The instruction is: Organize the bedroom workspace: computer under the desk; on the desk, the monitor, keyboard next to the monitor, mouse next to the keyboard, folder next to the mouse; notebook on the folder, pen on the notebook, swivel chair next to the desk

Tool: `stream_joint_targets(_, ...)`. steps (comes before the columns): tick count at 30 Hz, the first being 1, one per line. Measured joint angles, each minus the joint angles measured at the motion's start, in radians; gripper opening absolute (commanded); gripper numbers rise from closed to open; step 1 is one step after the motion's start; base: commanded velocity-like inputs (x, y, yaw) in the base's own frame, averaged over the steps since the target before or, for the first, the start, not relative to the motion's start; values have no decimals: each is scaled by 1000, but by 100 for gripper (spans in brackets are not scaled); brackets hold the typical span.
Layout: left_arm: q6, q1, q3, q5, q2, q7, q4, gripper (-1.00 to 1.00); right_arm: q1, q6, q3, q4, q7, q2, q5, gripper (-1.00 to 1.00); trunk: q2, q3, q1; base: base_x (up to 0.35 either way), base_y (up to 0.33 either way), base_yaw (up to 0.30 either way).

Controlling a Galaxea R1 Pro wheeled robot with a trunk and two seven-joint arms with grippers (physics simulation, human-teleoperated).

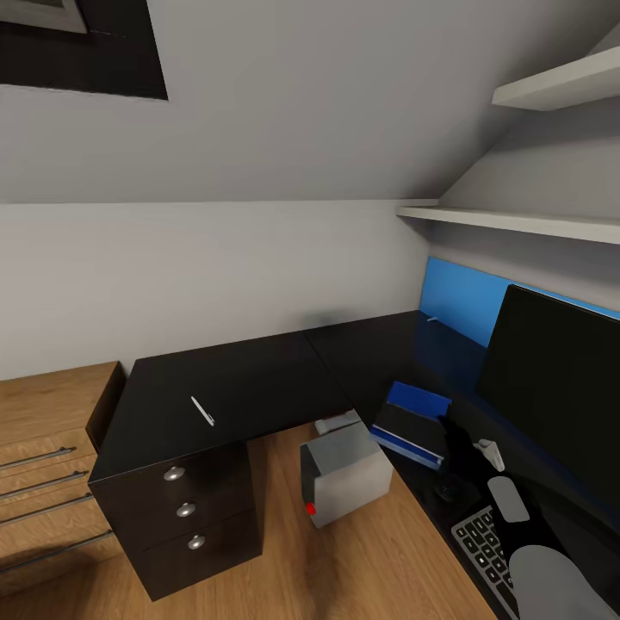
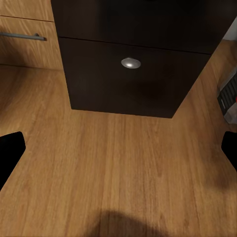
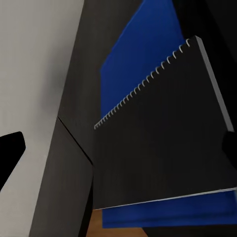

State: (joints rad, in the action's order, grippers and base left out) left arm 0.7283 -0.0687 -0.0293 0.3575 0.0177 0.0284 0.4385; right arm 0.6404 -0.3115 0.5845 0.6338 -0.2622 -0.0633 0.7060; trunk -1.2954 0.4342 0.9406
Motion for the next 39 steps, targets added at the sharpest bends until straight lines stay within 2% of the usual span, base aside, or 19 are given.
stream_joint_targets(9, 0, 0, 1, 1, 0, 0, 0, 100, 0, 2, -1, 18, -2, -1, -4, 100, 0, 0, 0, 0, 0, 0)
stream_joint_targets(11, -1, 0, 1, 1, 0, 0, 0, 100, 0, 2, -3, 33, -2, 0, -18, 100, 0, 0, 0, 0, 0, 0)
stream_joint_targets(21, 0, 0, 1, 0, 0, -1, 0, 100, 0, 0, -29, 62, -2, 3, -152, 100, 0, 0, 0, 0, 0, 0)
stream_joint_targets(28, 0, 0, 1, 0, 0, -1, 0, 100, 0, -2, -41, 81, -2, 14, -198, 100, 0, 0, 0, 0, 0, 0)
stream_joint_targets(39, -2, 0, 1, 0, 1, -1, 0, 100, 0, 0, -111, 100, -3, 23, -284, 100, 0, 0, 0, 0, 0, 0)
